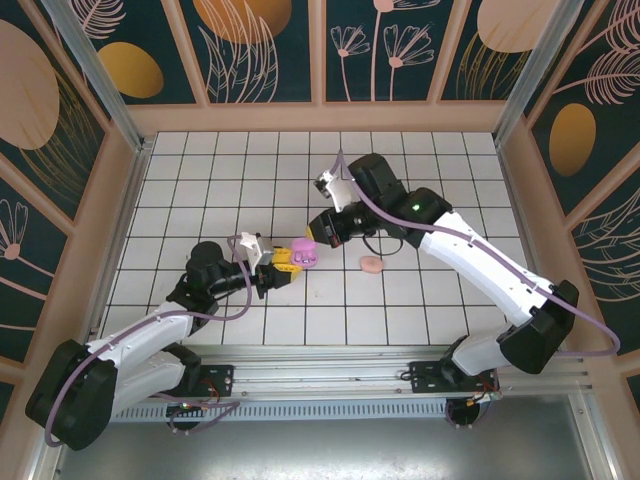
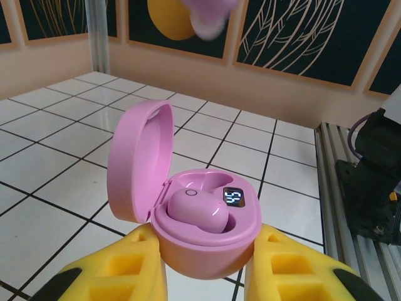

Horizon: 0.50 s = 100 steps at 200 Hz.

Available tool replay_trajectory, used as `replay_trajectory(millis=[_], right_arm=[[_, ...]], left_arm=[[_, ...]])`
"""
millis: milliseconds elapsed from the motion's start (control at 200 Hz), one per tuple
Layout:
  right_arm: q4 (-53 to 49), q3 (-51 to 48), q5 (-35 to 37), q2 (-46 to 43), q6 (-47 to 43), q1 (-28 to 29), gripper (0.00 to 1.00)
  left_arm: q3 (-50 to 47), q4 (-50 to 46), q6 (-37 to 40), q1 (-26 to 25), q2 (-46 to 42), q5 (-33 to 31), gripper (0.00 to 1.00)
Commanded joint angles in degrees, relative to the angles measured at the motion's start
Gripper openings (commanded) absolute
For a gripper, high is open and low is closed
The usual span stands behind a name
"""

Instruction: Insert wireless bluetooth earbuds into charging case

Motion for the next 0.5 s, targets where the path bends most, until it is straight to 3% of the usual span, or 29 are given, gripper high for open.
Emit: replay_trajectory(millis=[0, 495], right_arm=[[2.75, -3.21, -3.36, -2.19, -0.78, 0.71, 0.10], [6.58, -8.48, -3.03, -4.12, 0.79, 1.33, 0.10]], left_arm=[[1.17, 2.63, 0.28, -0.34, -0.02, 1.93, 0.00], [0.29, 7.87, -3.86, -0.34, -0.07, 3.05, 0.00]])
